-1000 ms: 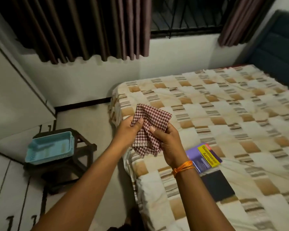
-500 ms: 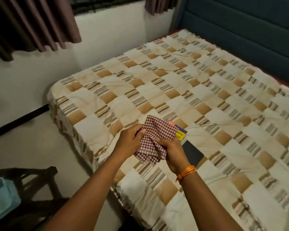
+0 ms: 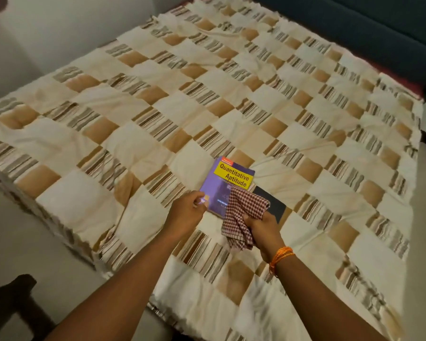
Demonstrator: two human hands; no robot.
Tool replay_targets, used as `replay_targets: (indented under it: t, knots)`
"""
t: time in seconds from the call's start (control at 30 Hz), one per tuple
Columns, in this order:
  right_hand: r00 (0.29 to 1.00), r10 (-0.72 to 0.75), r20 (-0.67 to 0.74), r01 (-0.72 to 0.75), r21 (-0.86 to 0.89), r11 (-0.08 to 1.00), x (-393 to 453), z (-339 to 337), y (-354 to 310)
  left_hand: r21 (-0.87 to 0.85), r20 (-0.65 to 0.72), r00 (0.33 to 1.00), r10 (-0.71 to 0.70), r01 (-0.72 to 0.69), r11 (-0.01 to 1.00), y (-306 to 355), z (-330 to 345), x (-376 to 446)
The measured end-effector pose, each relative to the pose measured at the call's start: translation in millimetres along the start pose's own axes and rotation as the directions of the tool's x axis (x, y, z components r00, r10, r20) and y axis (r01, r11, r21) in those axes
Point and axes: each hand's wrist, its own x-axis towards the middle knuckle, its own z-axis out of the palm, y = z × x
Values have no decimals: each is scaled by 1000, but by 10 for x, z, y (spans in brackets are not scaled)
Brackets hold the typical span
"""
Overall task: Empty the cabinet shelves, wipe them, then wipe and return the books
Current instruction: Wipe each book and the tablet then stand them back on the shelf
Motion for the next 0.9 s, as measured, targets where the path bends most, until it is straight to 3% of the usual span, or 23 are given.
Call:
replay_targets:
  t: [0.17,0.37,0.53,0.7,0.8,0.9]
  knots:
    - [1000,-20,-23,17,-157,988,763,20,475,4,54,997,-63,62,998,-323,379,592]
    - [991,-133,-23,119,-312,943,1296,207,513,57,45,998,-36,33,998,-687,711,1191]
    - [971,-224,80,233,-497,836,1681,451,630,105,62,995,-81,74,992,-943,962,1650]
    - [975,-128,183,220,-699,680,1890,622,867,183,71,989,-130,115,976,-1066,1042,1970]
    - [974,-107,200,221,-730,647,1963,571,884,106,142,965,-221,207,973,-1039,1060,2053]
    - [968,-69,239,227,-736,637,1988,477,856,22,183,959,-215,214,977,-1017,1138,2006]
